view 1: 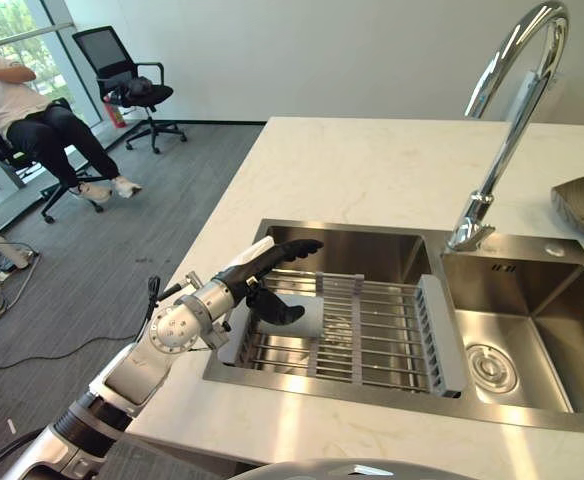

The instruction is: Place the dishes in the dishwasher.

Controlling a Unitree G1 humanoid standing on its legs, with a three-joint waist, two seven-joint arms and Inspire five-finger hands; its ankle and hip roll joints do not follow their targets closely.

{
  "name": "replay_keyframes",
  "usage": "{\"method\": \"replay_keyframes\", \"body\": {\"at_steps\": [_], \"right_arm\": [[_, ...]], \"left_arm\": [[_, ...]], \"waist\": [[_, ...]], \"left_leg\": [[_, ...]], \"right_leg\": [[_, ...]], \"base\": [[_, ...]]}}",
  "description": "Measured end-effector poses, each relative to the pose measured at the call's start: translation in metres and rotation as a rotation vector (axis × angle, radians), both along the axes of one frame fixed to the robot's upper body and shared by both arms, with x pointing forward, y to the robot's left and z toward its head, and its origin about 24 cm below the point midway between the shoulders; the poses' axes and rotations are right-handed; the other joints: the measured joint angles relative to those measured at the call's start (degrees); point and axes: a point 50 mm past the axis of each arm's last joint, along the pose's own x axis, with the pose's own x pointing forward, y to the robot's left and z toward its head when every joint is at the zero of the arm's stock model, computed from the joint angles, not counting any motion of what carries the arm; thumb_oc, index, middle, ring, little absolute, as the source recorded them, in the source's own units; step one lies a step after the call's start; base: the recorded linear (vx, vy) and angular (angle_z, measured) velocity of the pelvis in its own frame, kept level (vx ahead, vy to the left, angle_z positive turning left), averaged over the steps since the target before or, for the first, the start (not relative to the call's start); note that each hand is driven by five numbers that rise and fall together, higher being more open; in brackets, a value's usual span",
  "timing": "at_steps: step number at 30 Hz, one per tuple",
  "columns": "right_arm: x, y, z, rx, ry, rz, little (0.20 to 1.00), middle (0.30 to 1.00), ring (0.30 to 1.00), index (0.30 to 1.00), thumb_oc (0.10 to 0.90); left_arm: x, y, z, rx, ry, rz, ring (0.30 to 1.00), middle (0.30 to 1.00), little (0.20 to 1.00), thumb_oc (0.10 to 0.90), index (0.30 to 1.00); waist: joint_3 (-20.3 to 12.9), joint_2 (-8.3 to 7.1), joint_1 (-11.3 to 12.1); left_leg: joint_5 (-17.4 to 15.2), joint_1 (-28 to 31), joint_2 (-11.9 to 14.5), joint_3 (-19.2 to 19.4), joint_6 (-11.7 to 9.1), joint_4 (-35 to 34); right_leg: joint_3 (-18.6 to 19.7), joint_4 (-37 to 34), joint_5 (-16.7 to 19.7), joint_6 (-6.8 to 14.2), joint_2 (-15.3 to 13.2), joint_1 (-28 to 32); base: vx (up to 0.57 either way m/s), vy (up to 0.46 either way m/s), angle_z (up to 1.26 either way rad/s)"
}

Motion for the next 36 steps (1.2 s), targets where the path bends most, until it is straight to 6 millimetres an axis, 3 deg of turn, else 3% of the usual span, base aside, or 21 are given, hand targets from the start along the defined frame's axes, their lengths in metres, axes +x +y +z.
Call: {"method": "replay_keyframes", "body": {"at_steps": [8, 13, 26, 36], "right_arm": [[-0.002, 0.000, 0.000, -0.001, 0.003, -0.002, 0.900, 0.900, 0.900, 0.900, 0.800], [0.004, 0.001, 0.000, 0.004, -0.032, 0.003, 0.900, 0.900, 0.900, 0.900, 0.800], [0.004, 0.000, 0.000, -0.003, -0.037, -0.025, 0.900, 0.900, 0.900, 0.900, 0.800], [0.008, 0.000, 0.000, 0.001, -0.044, -0.021, 0.900, 0.900, 0.900, 0.900, 0.800]], "left_arm": [[-0.001, -0.004, -0.006, 0.093, -0.029, -0.013, 0.900, 0.900, 0.900, 0.800, 0.900], [-0.001, -0.003, -0.021, 0.139, 0.017, -0.015, 0.900, 0.900, 0.900, 0.800, 0.900], [-0.004, -0.008, -0.017, 0.140, 0.033, -0.076, 0.900, 0.900, 0.900, 0.800, 0.900], [-0.006, 0.001, -0.013, 0.203, 0.044, -0.101, 0.900, 0.900, 0.900, 0.800, 0.900]], "waist": [[0.02, 0.01, -0.48], [0.28, -0.04, -0.88], [1.14, -0.12, -0.84], [1.61, -0.24, -0.73]], "left_leg": [[0.05, 0.08, 0.21, 1.20, 0.14, 0.00], [-0.07, 0.11, 0.24, 1.65, 0.19, -0.02], [-0.17, 0.31, 0.28, 2.49, 0.28, -0.02], [-0.18, 0.34, 0.29, 2.46, 0.27, -0.02]], "right_leg": [[1.14, 0.00, 0.03, -0.02, 0.31, -0.46], [1.59, 0.00, 0.06, -0.01, 0.39, -0.64], [2.11, 0.00, 0.16, -0.05, 0.46, -0.69], [2.06, 0.00, 0.16, -0.05, 0.48, -0.65]], "base": [[0.01, -0.003, -0.08], [0.00, -0.003, -0.03], [0.00, -0.001, -0.02], [0.00, 0.000, 0.00]]}}
